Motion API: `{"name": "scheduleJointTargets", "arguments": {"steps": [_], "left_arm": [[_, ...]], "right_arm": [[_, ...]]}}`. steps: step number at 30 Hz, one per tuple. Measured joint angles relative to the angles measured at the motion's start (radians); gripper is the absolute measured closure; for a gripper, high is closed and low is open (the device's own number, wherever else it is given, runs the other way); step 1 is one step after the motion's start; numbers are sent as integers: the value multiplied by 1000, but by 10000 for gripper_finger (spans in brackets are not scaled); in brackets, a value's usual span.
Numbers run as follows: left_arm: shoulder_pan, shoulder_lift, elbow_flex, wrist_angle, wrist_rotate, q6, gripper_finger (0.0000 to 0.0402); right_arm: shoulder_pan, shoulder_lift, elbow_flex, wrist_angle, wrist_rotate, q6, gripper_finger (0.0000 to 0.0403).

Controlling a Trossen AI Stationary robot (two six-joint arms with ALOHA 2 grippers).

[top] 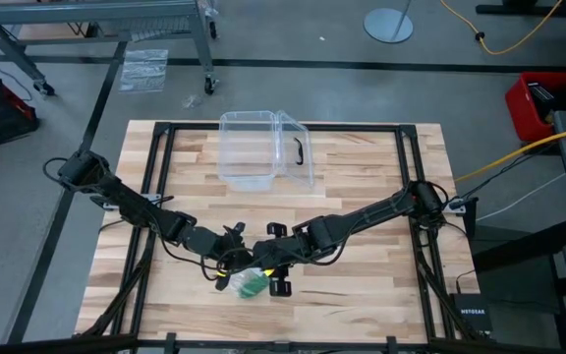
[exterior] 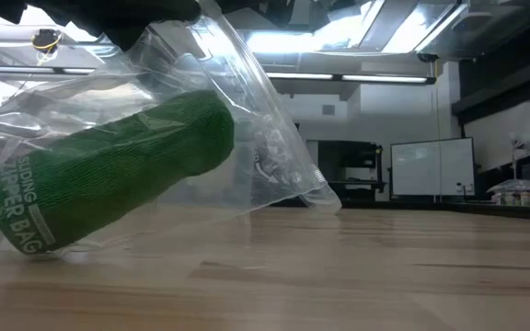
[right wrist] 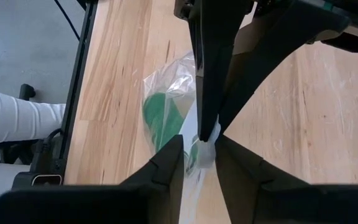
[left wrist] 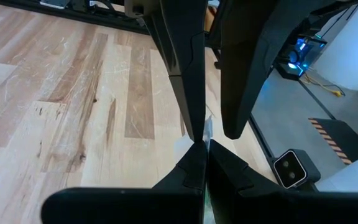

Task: Roll bandage
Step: Close the transparent zip bag

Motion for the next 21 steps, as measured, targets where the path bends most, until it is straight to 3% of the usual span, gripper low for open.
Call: {"name": "scheduleJointTargets", "arguments": {"steps": [21], "left_arm": [[-1, 1, -1, 40, 7, 7, 401]], "right_arm": [[0, -2, 1, -2, -71, 0, 309]]}}
